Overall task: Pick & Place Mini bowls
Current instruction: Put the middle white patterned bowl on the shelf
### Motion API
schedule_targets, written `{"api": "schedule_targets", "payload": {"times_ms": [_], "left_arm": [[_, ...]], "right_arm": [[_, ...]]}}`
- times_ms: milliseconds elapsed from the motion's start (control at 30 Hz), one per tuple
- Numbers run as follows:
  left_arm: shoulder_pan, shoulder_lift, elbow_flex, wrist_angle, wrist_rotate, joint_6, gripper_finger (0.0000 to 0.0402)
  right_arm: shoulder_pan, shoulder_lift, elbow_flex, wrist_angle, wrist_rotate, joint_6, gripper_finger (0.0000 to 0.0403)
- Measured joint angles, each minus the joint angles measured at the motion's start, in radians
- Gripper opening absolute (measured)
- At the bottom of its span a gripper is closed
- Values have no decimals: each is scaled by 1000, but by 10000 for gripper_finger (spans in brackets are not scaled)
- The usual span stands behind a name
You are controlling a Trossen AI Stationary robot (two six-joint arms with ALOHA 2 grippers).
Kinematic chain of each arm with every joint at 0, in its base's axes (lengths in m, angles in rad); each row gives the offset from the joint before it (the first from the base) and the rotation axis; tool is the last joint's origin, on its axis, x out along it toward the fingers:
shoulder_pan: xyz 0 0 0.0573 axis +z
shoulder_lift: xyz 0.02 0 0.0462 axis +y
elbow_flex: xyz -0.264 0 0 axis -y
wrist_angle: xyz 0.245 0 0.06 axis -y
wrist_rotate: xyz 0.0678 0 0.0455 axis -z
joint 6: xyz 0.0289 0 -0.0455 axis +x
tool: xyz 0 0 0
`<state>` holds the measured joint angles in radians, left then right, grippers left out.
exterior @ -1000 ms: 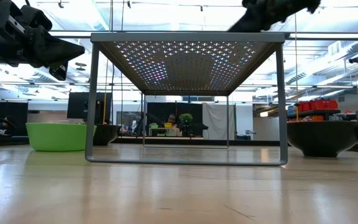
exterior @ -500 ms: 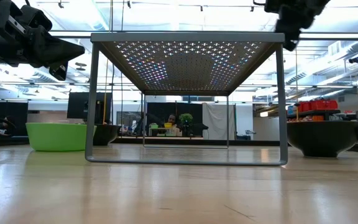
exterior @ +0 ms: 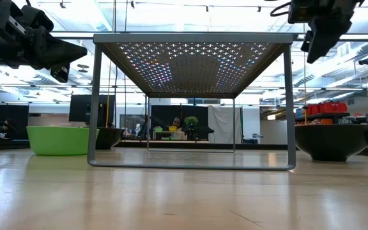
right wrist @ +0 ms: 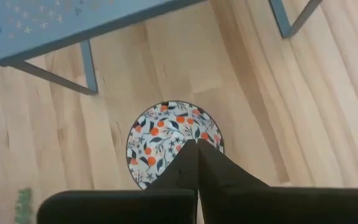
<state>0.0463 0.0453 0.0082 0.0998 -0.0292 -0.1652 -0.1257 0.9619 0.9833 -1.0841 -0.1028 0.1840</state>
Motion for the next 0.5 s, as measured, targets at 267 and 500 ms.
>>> {"api": "schedule_targets", "payload": {"times_ms": [267, 500], "left_arm": [[0, 0, 0, 0, 0, 0, 14], [0, 0, 0, 0, 0, 0, 14]], "right_arm": [[-2, 0, -33, -25, 10, 39, 37], [-2, 0, -178, 68, -7, 52, 106]]}}
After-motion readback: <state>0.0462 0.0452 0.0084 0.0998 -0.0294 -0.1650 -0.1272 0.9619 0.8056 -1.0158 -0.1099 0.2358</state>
